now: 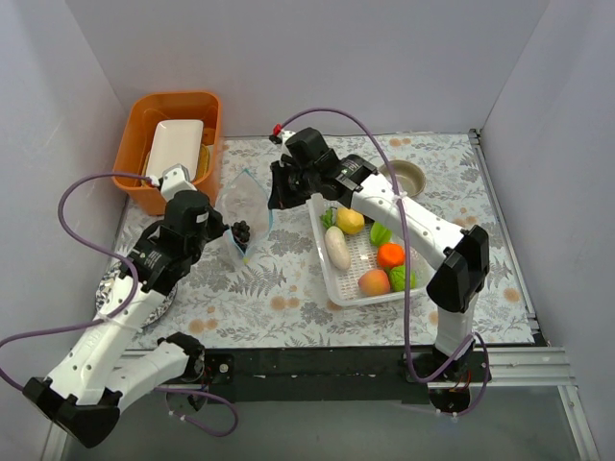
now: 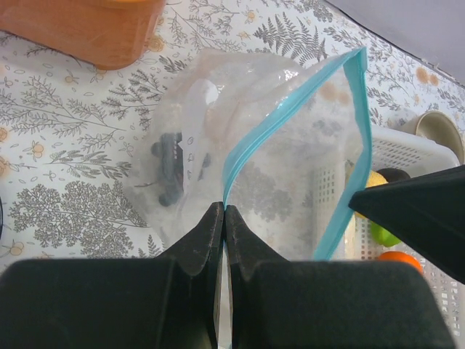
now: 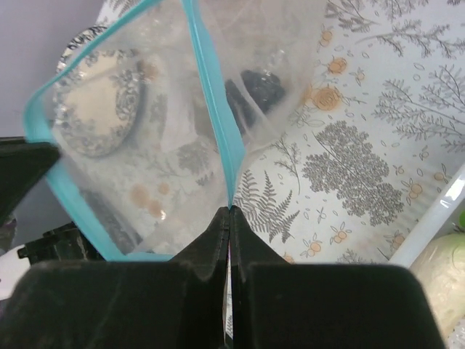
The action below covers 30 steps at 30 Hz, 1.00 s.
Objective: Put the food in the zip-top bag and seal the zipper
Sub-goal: Adjust the zipper food storage bag at the center of the board.
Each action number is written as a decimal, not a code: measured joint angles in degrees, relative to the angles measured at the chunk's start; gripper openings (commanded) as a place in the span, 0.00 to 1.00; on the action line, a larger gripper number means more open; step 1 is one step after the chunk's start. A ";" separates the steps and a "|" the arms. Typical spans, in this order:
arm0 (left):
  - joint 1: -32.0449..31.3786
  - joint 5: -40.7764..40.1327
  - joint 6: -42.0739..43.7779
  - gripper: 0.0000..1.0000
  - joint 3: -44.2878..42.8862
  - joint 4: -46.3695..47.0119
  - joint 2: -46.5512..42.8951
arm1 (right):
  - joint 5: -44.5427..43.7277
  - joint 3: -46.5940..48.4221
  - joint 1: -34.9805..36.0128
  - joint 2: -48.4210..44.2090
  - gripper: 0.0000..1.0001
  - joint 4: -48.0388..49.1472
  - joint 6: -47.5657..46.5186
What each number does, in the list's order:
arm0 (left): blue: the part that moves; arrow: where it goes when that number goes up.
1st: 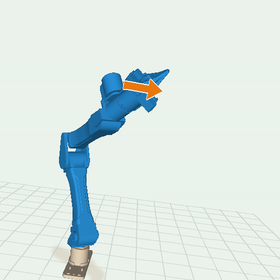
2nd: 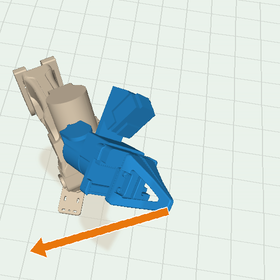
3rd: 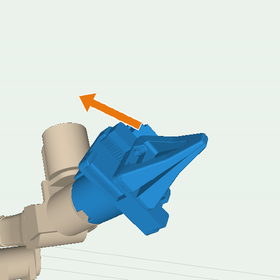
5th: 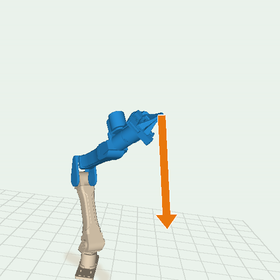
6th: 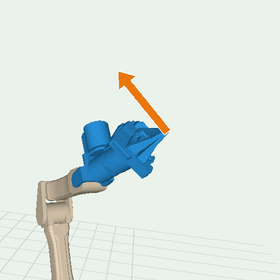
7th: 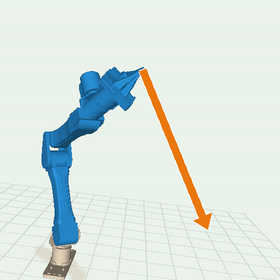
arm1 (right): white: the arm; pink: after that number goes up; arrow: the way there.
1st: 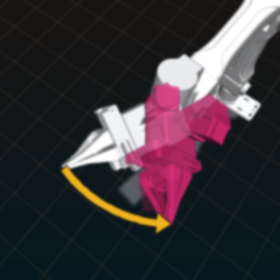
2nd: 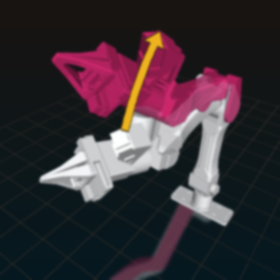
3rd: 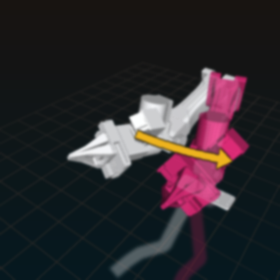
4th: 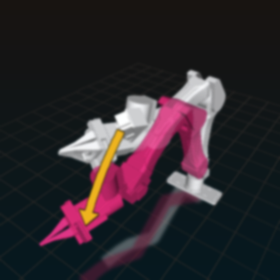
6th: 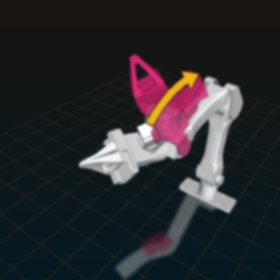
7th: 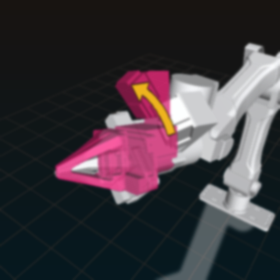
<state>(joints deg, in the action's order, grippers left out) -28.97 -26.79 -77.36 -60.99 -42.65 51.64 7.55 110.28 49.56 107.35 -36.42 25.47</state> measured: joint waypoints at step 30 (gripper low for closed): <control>0.02 19.63 -2.10 0.00 9.40 11.63 4.66 | -9.25 -40.39 -22.67 -25.42 0.88 0.55 -0.26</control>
<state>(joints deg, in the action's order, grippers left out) -28.95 -7.16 -79.46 -51.59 -31.03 56.29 -1.69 69.89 26.89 81.93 -35.88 25.21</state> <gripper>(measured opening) 0.015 0.875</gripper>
